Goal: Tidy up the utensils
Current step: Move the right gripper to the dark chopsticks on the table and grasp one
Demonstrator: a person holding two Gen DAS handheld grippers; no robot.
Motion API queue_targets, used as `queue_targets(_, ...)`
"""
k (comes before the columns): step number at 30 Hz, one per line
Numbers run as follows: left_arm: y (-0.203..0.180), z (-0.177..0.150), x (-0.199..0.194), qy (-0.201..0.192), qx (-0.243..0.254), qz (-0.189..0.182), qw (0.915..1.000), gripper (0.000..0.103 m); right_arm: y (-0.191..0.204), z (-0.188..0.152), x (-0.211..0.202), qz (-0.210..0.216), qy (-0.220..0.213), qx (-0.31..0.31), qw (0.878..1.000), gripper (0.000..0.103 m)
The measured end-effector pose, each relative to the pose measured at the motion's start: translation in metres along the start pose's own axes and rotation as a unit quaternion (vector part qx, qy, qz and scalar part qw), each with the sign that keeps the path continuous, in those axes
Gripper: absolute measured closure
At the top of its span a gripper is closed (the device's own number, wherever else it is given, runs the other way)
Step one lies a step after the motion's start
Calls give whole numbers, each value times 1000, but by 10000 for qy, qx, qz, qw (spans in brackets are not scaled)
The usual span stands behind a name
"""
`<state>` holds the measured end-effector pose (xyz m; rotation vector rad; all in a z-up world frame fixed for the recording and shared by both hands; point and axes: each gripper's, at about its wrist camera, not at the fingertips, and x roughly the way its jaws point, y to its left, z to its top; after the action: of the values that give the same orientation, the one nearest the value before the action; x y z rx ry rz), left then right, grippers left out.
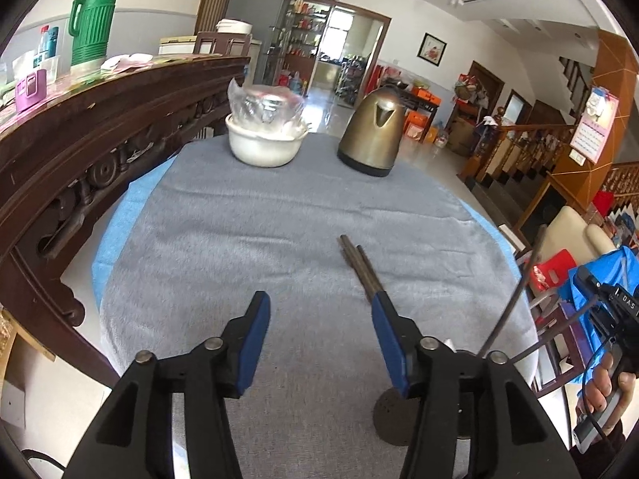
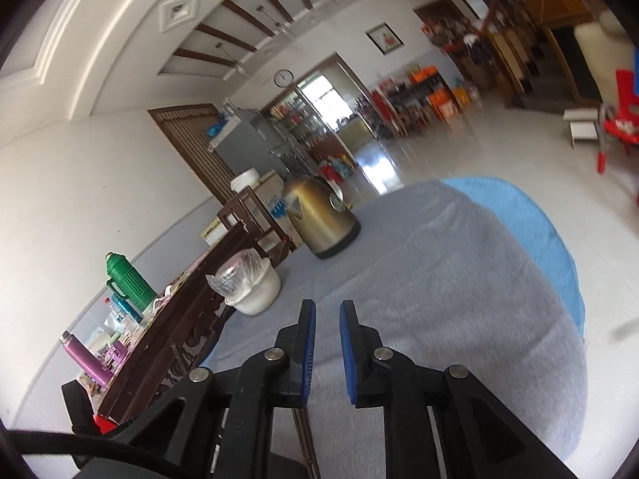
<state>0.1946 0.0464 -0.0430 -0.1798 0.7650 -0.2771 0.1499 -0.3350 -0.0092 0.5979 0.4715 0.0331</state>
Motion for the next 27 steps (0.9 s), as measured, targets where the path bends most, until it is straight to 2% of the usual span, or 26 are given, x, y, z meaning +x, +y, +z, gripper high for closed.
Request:
queue_targets(6,7,-1,12,226,-44,93,9997,44,-16,-8,19,46,509,188,9985,87)
queue_targets(11,12,-4,23,472,-36,69,9989,44,-24,-18,48,261,1153,307,9925,87)
queue_targets(18,20,-7,46,890,-193,-25,9958,44,-41,-35,100,552,2111,468,9748,87)
queue_targets(27,23,-9,78,1322,-208,22,9910,44,-62,-48,155,626,2727,1033,9545,87)
